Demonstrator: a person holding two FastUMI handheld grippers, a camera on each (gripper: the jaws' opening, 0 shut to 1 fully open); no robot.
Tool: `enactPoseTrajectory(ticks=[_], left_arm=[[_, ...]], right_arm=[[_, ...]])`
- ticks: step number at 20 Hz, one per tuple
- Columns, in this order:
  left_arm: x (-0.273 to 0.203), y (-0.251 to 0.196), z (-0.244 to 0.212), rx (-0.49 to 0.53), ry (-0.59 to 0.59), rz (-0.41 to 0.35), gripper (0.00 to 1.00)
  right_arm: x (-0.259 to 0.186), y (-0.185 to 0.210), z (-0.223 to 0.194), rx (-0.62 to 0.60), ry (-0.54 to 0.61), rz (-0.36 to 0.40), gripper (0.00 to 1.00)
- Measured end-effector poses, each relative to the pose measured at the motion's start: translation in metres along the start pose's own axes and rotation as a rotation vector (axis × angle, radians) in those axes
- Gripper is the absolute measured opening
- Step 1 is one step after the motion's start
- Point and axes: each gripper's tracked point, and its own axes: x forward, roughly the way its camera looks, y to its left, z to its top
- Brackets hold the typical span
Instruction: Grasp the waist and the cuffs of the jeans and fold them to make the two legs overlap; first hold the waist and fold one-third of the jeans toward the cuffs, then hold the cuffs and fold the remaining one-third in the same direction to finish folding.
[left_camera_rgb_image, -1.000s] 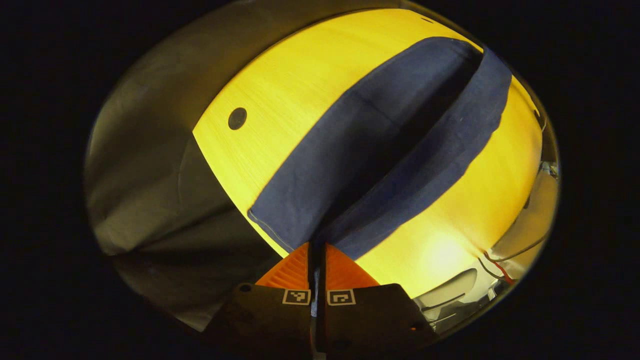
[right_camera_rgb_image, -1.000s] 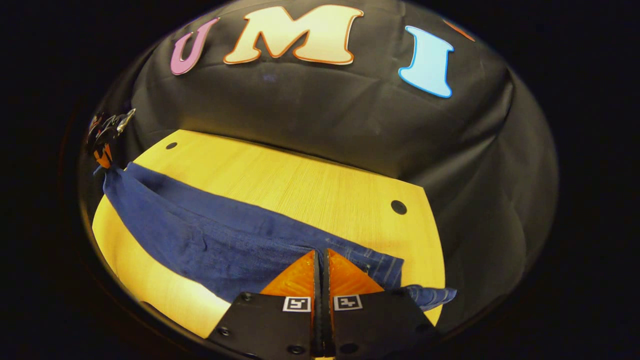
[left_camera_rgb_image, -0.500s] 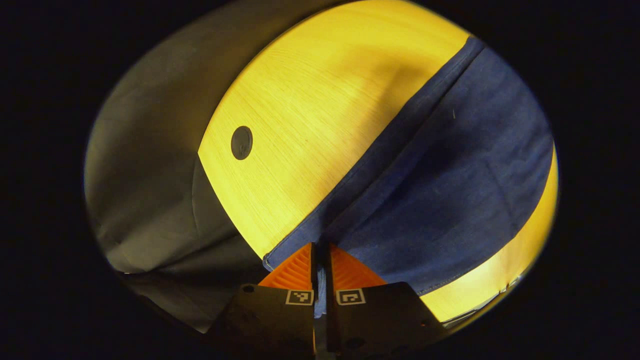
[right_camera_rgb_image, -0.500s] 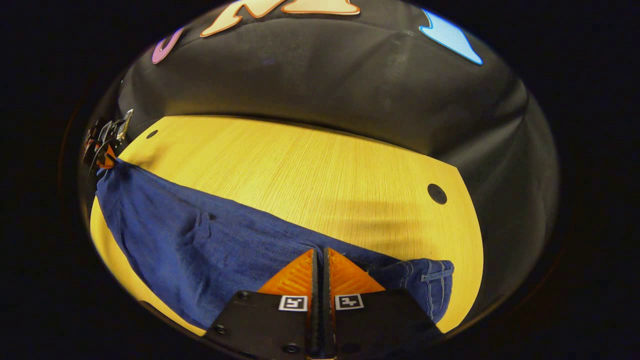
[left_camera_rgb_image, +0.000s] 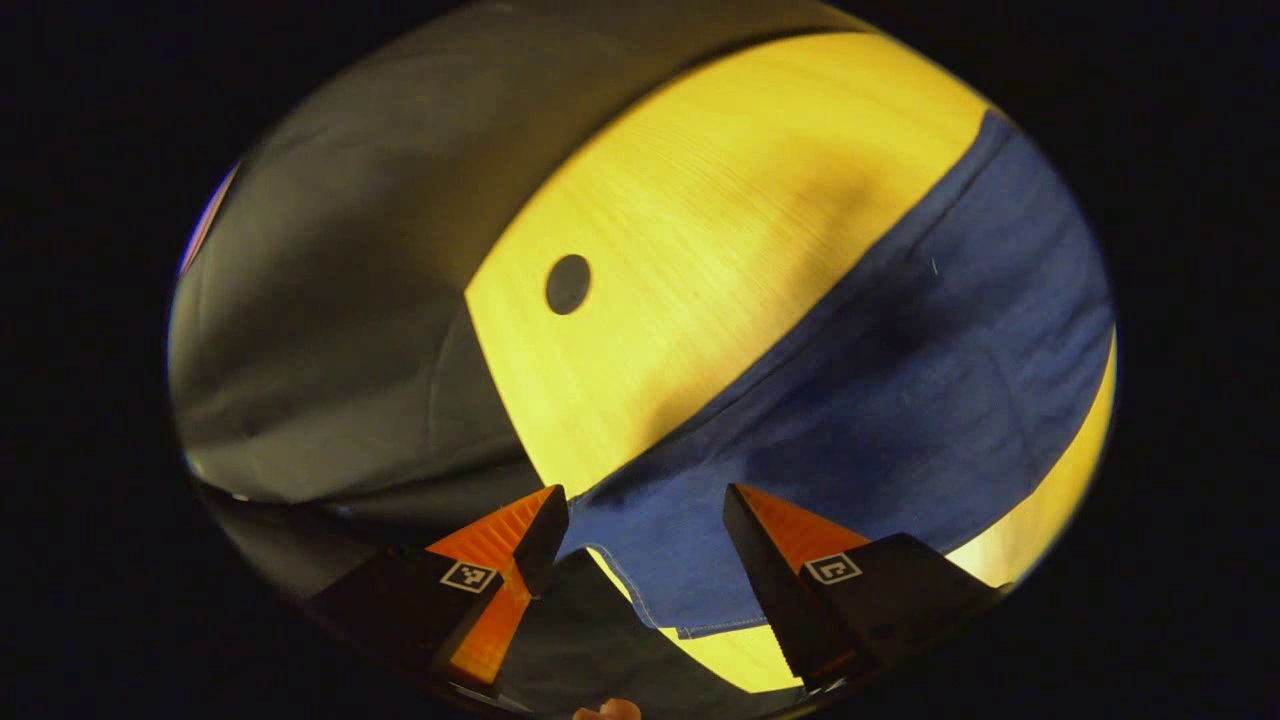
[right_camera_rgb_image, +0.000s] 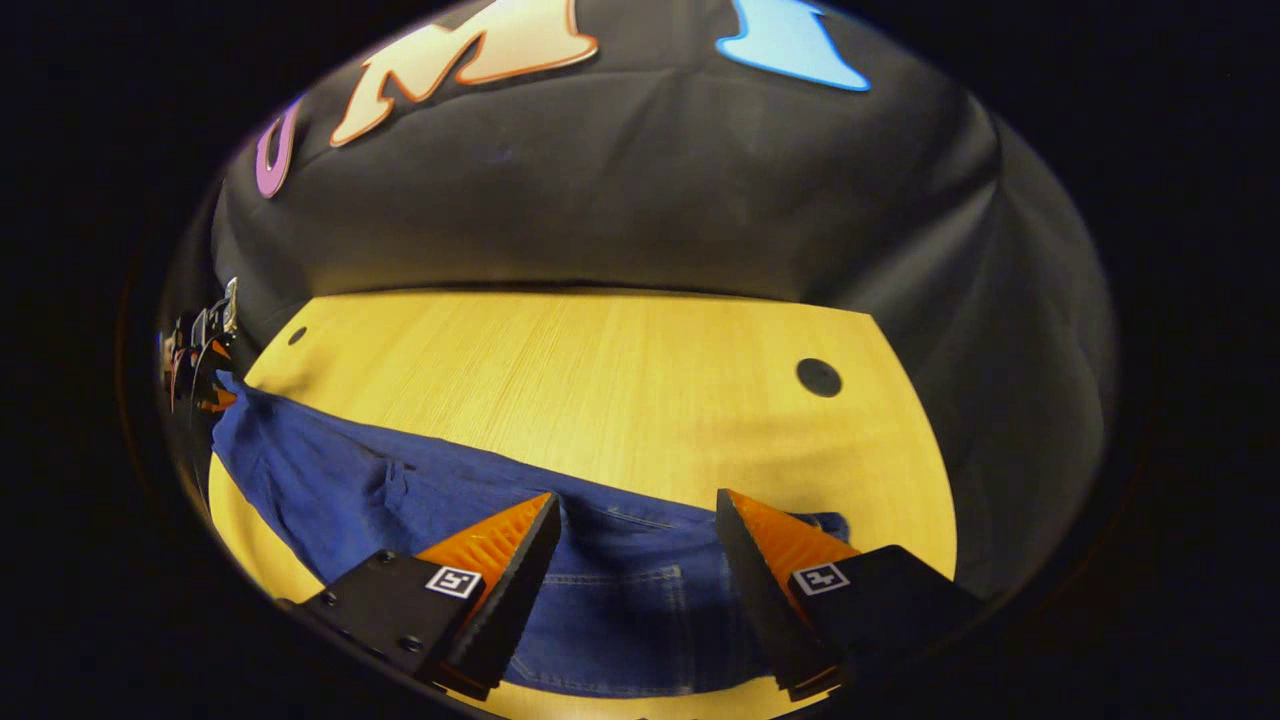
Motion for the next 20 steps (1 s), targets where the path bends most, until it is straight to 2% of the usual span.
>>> enactPoseTrajectory(ticks=[1, 4, 7, 8, 9, 13, 16, 17, 18, 19, 20], left_arm=[[-0.007, -0.005, -0.001, -0.032, -0.014, -0.004, 0.95], [-0.029, -0.025, -0.001, -0.151, -0.074, -0.006, 0.96], [-0.054, -0.048, -0.007, -0.224, -0.13, 0.0, 0.96], [-0.06, -0.057, -0.012, -0.245, -0.141, -0.004, 1.0], [-0.066, -0.068, -0.017, -0.271, -0.146, -0.01, 0.95], [-0.085, -0.109, -0.036, -0.403, -0.166, -0.057, 0.95], [-0.081, -0.12, -0.051, -0.475, -0.165, -0.065, 0.95], [-0.079, -0.121, -0.054, -0.483, -0.158, -0.059, 1.0], [-0.077, -0.121, -0.054, -0.493, -0.158, -0.054, 0.95], [-0.077, -0.12, -0.053, -0.511, -0.17, -0.052, 0.95], [-0.077, -0.117, -0.054, -0.534, -0.177, -0.045, 0.95]], right_arm=[[-0.009, -0.014, -0.004, 0.003, -0.004, -0.014, 0.99], [-0.027, -0.059, -0.025, 0.002, 0.008, -0.065, 0.97], [-0.038, -0.088, -0.058, 0.059, 0.06, -0.074, 0.96], [-0.039, -0.096, -0.069, 0.068, 0.074, -0.076, 0.99], [-0.038, -0.103, -0.077, 0.071, 0.086, -0.082, 0.96], [-0.025, -0.111, -0.105, 0.151, 0.135, -0.046, 0.95], [-0.011, -0.109, -0.12, 0.189, 0.159, -0.025, 0.96], [-0.009, -0.106, -0.123, 0.196, 0.173, -0.016, 0.95], [-0.009, -0.104, -0.124, 0.211, 0.17, 0.001, 0.99], [-0.009, -0.104, -0.122, 0.219, 0.158, 0.006, 0.95], [-0.01, -0.103, -0.125, 0.23, 0.159, 0.017, 0.87]])
